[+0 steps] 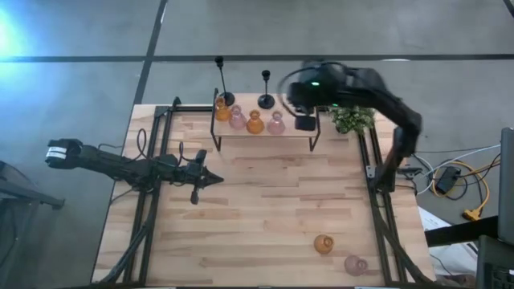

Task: Pick & Place candle stick holders
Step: Put the orange glass candle holder on the shelf

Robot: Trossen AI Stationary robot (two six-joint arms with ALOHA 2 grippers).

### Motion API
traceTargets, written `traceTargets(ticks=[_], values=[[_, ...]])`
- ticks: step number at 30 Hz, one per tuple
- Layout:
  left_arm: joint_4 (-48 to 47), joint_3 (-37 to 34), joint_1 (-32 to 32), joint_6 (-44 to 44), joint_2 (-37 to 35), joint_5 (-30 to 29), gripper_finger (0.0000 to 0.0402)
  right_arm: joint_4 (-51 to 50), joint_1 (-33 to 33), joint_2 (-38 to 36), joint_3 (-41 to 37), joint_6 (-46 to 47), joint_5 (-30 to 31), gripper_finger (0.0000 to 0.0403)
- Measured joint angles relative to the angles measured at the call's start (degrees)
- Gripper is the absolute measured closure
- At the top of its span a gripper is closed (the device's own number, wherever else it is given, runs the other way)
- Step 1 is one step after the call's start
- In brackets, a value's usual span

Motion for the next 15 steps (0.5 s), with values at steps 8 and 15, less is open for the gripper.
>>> traceTargets(ticks=[8, 15], values=[[-0.1, 0.0, 0.0, 0.0, 0.0, 0.0, 0.0390, 0.3, 7.6, -11.4, 0.0, 12.8, 9.5, 0.0290], [-0.1, 0.0, 0.0, 0.0, 0.0, 0.0, 0.0390, 9.4, 14.5, -14.0, -1.2, 25.7, -11.2, 0.0314]])
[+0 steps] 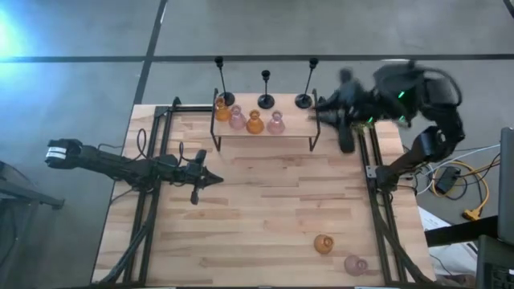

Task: Pick & Place candle stick holders
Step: Put the orange glass candle holder on the shelf

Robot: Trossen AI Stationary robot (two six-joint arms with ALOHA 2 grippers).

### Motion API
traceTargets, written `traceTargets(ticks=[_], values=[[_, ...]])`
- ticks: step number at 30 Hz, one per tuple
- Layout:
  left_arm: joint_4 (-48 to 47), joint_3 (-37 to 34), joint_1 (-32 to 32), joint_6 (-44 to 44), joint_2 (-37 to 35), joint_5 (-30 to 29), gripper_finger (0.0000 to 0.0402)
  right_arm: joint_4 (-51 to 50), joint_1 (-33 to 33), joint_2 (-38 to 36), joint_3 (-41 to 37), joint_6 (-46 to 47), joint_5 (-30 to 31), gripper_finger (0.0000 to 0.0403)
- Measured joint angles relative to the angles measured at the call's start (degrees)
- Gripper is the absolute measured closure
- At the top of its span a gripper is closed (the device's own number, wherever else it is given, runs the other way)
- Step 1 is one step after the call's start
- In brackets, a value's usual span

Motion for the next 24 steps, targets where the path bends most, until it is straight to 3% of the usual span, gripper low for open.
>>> traceTargets(ticks=[5, 10, 15, 19, 24], values=[[0.0, 0.0, 0.0, 0.0, 0.0, 0.0, 0.0390, 0.3, 8.5, 6.8, -3.2, -4.5, -0.6, 0.0332], [0.1, 0.0, 0.0, 0.0, 0.0, 0.0, 0.0390, -5.5, 12.1, 13.4, -7.9, -3.9, -0.9, 0.0349], [0.1, 0.0, 0.0, 0.0, 0.0, 0.0, 0.0390, -5.8, 14.4, 16.3, -19.9, -1.0, -9.2, 0.0361], [0.1, 0.0, 0.0, 0.0, 0.0, 0.0, 0.0390, 0.4, 16.4, 11.0, -36.0, 1.9, -10.1, 0.0367], [-0.2, 0.0, 0.0, 0.0, 0.0, 0.0, 0.0390, 13.1, 18.2, -4.0, -58.9, 10.1, -9.9, 0.0370]])
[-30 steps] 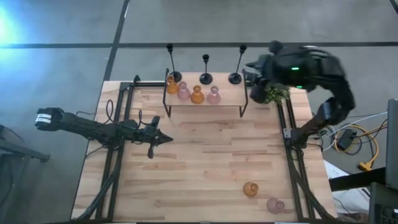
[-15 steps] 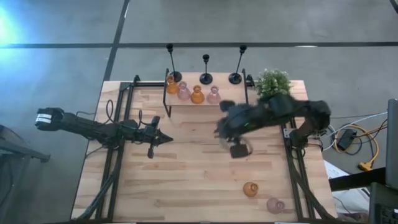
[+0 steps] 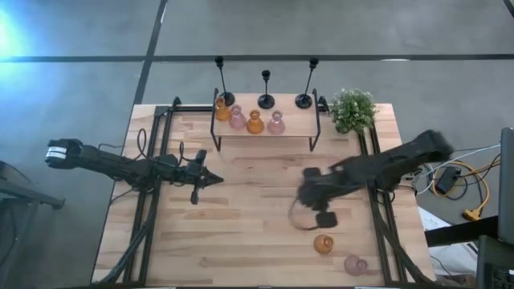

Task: Pick & Place candle stick holders
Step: Put the orange glass candle holder on the shelf

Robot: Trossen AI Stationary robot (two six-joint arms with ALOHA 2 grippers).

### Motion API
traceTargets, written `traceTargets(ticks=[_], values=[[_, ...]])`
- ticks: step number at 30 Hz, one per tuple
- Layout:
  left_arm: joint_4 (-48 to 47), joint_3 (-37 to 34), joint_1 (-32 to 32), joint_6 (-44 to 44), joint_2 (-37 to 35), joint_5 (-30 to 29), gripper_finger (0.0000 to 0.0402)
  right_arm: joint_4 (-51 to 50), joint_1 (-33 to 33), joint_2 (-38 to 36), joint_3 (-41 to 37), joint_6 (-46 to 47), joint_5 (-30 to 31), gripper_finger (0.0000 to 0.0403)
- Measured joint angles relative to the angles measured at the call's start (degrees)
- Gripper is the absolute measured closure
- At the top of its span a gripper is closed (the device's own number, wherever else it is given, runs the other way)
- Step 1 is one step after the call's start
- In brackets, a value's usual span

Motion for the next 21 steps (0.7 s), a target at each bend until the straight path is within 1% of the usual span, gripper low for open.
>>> traceTargets(ticks=[2, 6, 8, 11, 16, 21], values=[[-0.1, 0.0, 0.0, 0.0, 0.0, 0.0, 0.0390, 5.2, 0.9, -7.9, -7.5, 3.6, 0.8, 0.0370], [-0.2, 0.0, 0.0, 0.0, 0.0, 0.0, 0.0390, 14.2, 4.2, -22.0, -19.3, 8.4, 1.1, 0.0370], [-0.2, 0.0, 0.0, 0.0, 0.0, 0.0, 0.0390, 16.5, 6.6, -28.3, -23.7, 9.6, 1.9, 0.0370], [-0.2, 0.0, 0.0, 0.0, 0.0, 0.0, 0.0390, 17.1, 10.7, -36.8, -29.2, 11.2, 4.3, 0.0370], [-0.2, 0.0, 0.0, 0.0, 0.0, 0.0, 0.0390, 18.7, 17.0, -46.9, -36.6, 14.3, 5.6, 0.0370], [-0.2, 0.0, 0.0, 0.0, 0.0, 0.0, 0.0390, 22.3, 22.8, -51.3, -42.1, 14.0, 5.6, 0.0374]])
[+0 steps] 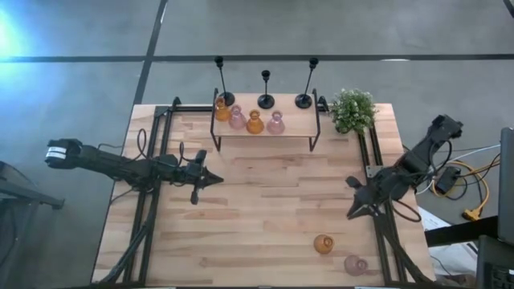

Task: Pick & Place candle stick holders
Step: Put the orange glass candle holder on the shelf

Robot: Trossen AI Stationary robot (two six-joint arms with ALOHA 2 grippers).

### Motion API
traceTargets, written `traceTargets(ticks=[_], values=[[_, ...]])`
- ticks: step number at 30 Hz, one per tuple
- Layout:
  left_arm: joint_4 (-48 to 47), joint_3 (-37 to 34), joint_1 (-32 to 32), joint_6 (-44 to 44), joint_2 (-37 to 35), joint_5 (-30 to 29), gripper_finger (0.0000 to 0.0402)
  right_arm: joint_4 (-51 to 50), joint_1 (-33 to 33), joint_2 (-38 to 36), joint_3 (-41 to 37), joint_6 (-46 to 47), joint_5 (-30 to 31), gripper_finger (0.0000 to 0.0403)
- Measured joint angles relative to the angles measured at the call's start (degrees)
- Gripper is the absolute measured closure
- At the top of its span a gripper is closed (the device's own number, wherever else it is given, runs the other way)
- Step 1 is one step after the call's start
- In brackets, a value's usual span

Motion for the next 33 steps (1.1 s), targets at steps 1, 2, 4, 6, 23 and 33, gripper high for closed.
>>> traceTargets(ticks=[1, 2, 4, 6, 23, 33], values=[[0.0, 0.0, 0.0, 0.0, 0.0, 0.0, 0.0390, 1.3, 0.9, -0.3, -1.1, -0.3, 0.0, 0.0376], [0.0, 0.0, 0.0, 0.0, 0.0, 0.0, 0.0390, 2.7, 1.9, -0.4, -2.2, -0.8, 0.0, 0.0379], [0.0, 0.0, 0.0, 0.0, 0.0, 0.0, 0.0390, 6.4, 3.8, -0.2, -4.5, -2.3, 0.0, 0.0386], [0.0, 0.0, 0.0, 0.0, 0.0, 0.0, 0.0390, 10.5, 5.2, 0.1, -7.3, -3.2, -0.1, 0.0392], [-0.2, 0.0, 0.0, 0.0, 0.0, 0.0, 0.0390, 34.6, 7.0, 3.4, -28.2, -9.1, 3.0, 0.0391], [-0.4, 0.0, 0.0, 0.0, 0.0, 0.0, 0.0390, 39.2, 7.1, 3.6, -32.2, -12.0, 2.9, 0.0295]])
